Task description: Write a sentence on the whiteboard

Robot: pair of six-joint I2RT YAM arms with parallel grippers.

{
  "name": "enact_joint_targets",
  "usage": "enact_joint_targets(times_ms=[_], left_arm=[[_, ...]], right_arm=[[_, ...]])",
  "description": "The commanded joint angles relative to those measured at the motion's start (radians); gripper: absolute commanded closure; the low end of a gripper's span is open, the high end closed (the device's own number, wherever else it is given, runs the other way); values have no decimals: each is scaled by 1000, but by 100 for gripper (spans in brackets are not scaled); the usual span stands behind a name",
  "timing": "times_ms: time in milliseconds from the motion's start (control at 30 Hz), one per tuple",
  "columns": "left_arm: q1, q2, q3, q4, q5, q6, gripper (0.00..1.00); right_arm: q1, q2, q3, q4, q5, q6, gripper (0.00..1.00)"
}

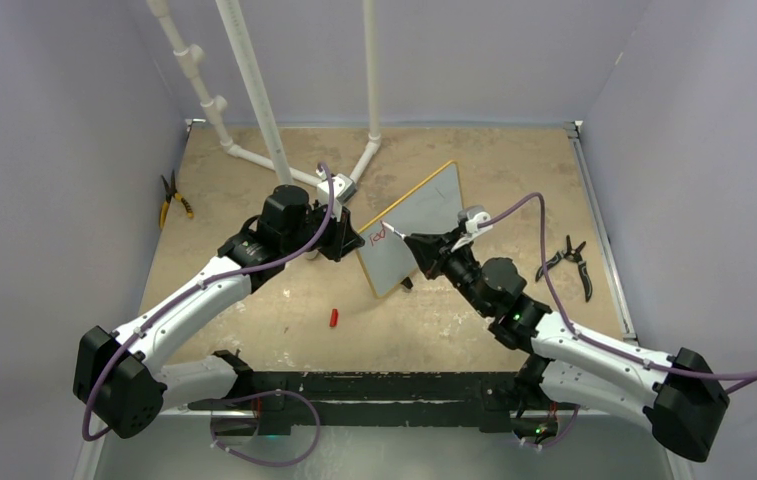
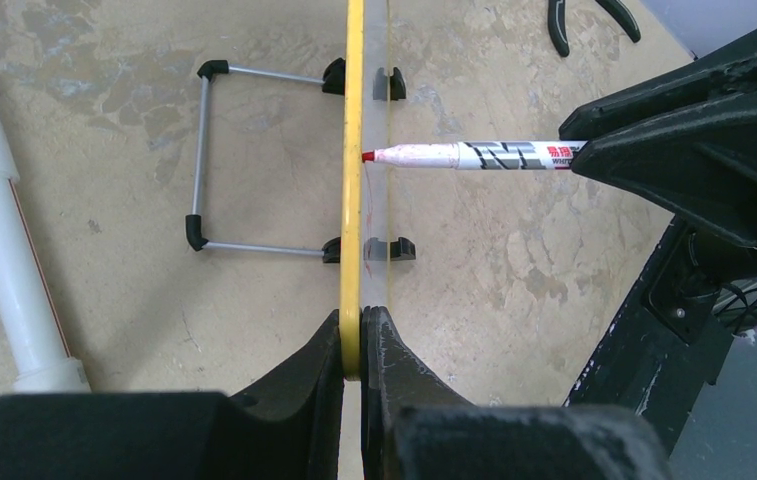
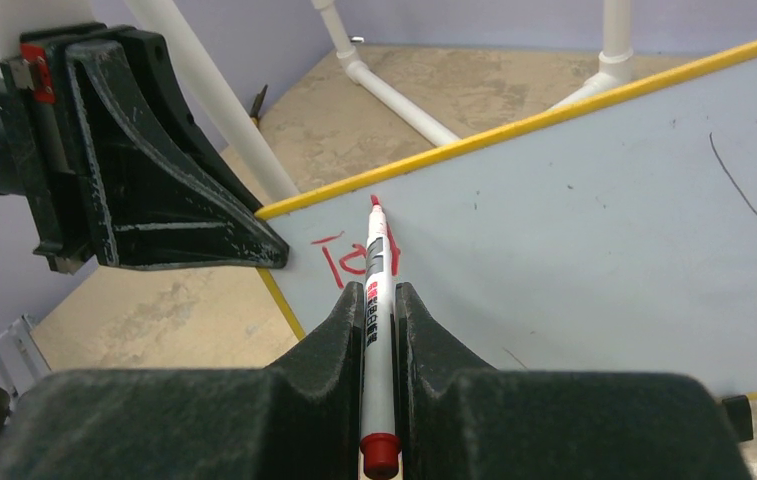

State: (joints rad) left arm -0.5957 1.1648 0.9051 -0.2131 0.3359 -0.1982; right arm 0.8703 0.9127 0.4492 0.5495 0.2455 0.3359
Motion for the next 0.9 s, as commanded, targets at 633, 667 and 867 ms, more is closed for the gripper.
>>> enact_joint_targets(times_ms=[633,667,867], left_arm=[[-4,4,-7,2,24,37,100],[-4,4,-7,3,24,37,100],[-4,3,-8,3,23,36,100]], right_arm=[[2,-28,-58,-40,58,54,100],[2,-28,-57,-41,59,54,100],[2,-38,-53,-50,70,57,100]])
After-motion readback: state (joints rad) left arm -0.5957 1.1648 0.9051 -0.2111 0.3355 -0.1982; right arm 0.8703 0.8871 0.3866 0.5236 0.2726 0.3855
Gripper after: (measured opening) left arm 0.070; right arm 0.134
